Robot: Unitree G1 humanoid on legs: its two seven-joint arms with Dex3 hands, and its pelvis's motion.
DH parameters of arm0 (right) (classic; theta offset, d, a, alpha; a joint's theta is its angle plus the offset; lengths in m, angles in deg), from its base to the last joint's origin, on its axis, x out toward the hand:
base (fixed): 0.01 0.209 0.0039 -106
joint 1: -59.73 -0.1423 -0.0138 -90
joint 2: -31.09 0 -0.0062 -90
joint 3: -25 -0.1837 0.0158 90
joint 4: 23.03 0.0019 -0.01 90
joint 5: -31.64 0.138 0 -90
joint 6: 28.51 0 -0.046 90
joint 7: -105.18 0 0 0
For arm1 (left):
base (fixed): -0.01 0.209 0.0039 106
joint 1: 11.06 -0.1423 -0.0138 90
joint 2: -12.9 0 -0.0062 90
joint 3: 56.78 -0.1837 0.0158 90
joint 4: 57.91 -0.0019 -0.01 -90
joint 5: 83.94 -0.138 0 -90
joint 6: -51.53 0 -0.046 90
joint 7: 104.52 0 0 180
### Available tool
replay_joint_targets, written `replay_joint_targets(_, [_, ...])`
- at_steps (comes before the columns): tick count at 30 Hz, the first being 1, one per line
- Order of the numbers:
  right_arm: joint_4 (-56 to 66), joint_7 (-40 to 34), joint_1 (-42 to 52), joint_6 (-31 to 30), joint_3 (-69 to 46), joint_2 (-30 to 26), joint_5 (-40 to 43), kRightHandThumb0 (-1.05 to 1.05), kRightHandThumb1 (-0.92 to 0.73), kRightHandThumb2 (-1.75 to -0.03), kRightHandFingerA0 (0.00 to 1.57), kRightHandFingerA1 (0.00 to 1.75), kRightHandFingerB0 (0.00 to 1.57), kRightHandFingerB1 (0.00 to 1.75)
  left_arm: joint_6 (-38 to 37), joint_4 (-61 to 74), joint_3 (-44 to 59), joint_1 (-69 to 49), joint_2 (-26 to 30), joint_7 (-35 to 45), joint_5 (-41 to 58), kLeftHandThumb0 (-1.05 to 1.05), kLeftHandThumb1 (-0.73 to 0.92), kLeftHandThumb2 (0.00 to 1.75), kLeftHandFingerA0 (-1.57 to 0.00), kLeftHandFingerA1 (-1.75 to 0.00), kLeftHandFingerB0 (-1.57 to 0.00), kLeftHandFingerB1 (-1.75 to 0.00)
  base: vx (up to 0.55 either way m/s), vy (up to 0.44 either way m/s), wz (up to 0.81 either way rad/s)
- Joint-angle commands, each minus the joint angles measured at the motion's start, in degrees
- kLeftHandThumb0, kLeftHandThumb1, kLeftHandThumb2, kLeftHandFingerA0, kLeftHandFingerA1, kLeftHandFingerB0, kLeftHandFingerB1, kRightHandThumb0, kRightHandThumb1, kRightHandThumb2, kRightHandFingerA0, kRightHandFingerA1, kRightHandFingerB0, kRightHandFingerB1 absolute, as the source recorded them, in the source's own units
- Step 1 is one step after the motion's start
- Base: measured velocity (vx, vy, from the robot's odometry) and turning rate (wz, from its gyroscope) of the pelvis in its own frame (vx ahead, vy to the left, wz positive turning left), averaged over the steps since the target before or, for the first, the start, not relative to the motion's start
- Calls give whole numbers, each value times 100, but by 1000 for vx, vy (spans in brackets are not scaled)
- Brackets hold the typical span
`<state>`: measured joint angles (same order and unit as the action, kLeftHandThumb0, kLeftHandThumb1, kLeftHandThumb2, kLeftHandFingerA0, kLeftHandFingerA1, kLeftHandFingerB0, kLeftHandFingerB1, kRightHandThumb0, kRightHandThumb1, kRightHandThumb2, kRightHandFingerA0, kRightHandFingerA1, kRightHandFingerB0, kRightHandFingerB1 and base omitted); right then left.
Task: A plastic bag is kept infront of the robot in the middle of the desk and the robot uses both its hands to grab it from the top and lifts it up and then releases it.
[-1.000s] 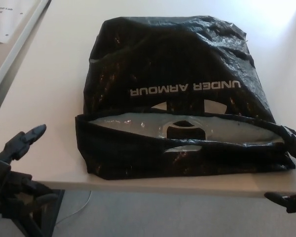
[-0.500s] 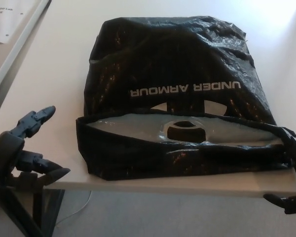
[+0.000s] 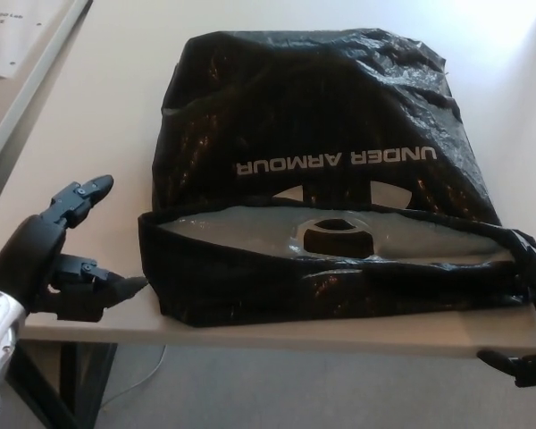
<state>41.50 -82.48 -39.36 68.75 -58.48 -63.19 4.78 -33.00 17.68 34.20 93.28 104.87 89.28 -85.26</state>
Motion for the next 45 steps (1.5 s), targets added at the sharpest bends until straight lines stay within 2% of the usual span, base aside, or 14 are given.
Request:
replay_joint_targets(1, [-45,72,81,-143,-1,-15,79,-50,-35,-65,10,45,0,0,409,-108,-65,-11,-110,-213,-151,-52,38,52,-12,-34,-6,-23,0,0,0])
replay_joint_targets(13, [84,94,158,-322,56,25,42,-52,-37,-67,16,48,0,0,-196,-936,-379,107,-270,-624,-567,-33,14,79,0,-49,0,-49,0,0,0])
replay_joint_targets(16, [84,53,160,-349,67,45,33,-54,-38,-67,18,50,0,0,-203,-1054,-470,169,-305,-777,-677,-62,39,53,-30,-36,-16,-27,0,0,0])
replay_joint_targets(18, [96,20,210,-273,86,123,79,-45,-41,-63,23,50,0,0,-226,-1213,-502,183,-310,-710,-620,-66,35,71,-64,-89,-12,-36,0,0,0])
replay_joint_targets(21, [84,-30,216,-243,102,145,55,-54,-38,-68,29,58,0,0,-318,-1524,-549,243,-383,-792,-636,-66,39,53,-57,-75,-19,-28,0,0,0])
replay_joint_targets(22, [62,-42,205,-220,104,165,67,-52,-37,-67,27,56,0,0,-221,-1547,-542,259,-419,-782,-593,-68,34,71,-79,-115,-13,-36,0,0,0])
replay_joint_targets(24, [39,-72,180,-239,144,167,7,-45,-45,-53,27,46,0,0,-194,-1576,-504,259,-470,-725,-483,-32,12,78,-79,-90,0,-48,0,0,0])
replay_joint_targets(25, [32,-79,173,-275,145,167,-3,-52,-37,-67,21,52,0,0,-293,-1592,-608,249,-509,-843,-626,-60,35,70,-19,-43,-9,-35,0,0,0])
replay_joint_targets(27, [35,-51,153,-301,157,169,13,-51,-37,-66,16,48,0,0,-397,-1621,-617,242,-567,-874,-603,-56,40,53,-43,-50,-15,-27,0,0,0])
replay_joint_targets(34, [65,9,95,-340,153,119,46,-55,-37,-67,16,47,0,0,-397,-1725,-683,312,-786,-959,-589,-65,35,73,-20,-51,-14,-37,0,0,0])
replay_joint_targets(37, [107,-12,113,-392,173,121,8,-55,-38,-68,16,49,0,0,-339,-1680,-688,276,-871,-978,-548,-63,44,54,-49,-58,-27,-30,0,0,0])
replay_joint_targets(38, [109,22,114,-392,155,136,61,-54,-38,-67,15,48,0,0,-331,-1713,-700,269,-938,-1028,-549,-57,44,55,-74,-125,-32,-32,0,0,0])
replay_joint_targets(40, [58,8,96,-316,185,133,58,-55,-39,-68,17,51,0,0,-373,-1788,-744,272,-1003,-1091,-602,-57,47,55,-48,-65,-35,-32,0,0,0])
replay_joint_targets(45, [60,-22,117,-440,186,218,88,-58,-40,-70,28,58,0,0,-661,-1962,-897,257,-1067,-1092,-673,-53,53,57,-50,-44,-46,-36,0,0,0])
